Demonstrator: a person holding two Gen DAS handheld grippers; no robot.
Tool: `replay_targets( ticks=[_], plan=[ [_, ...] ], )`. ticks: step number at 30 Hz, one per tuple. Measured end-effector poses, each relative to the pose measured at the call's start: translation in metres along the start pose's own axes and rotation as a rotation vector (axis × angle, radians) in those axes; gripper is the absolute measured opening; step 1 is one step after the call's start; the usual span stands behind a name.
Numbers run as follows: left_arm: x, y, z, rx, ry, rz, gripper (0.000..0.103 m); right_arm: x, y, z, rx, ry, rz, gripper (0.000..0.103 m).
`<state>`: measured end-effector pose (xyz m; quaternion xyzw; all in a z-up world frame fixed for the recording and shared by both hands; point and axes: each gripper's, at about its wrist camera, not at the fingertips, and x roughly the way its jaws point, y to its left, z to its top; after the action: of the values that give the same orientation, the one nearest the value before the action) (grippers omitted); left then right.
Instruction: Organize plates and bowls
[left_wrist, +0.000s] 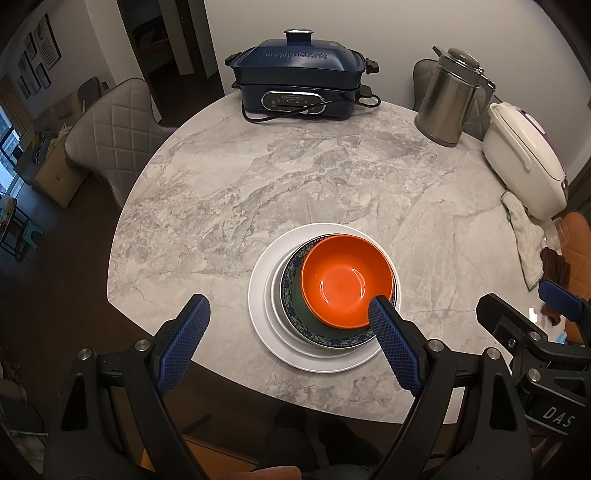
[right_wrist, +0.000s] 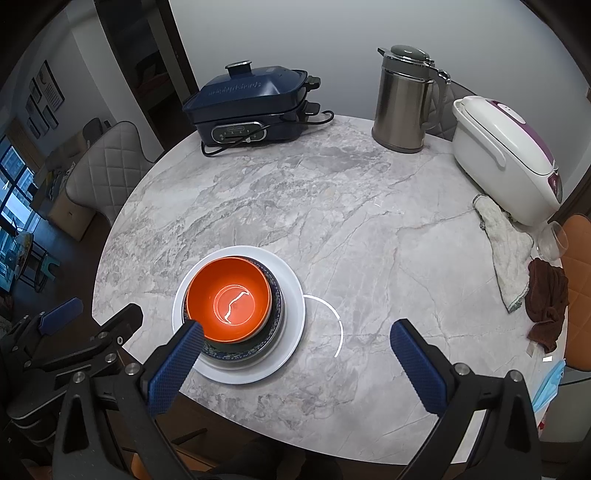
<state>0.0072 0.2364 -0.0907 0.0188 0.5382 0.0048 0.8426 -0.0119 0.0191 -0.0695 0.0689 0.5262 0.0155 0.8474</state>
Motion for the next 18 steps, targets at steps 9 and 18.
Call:
replay_targets(
  ticks=[9, 18],
  plan=[
    [0.0012, 0.0000, -0.0001, 0.001, 0.000, 0.000, 0.088, 0.0001, 0.0002, 0.0003, -0.001, 0.000, -0.001, 0.103],
    [0.0020, -0.0003, -0.0001, 0.002, 0.000, 0.000, 0.088, 0.0002, 0.0007, 0.0006, 0.000, 0.000, 0.000, 0.103]
  ],
)
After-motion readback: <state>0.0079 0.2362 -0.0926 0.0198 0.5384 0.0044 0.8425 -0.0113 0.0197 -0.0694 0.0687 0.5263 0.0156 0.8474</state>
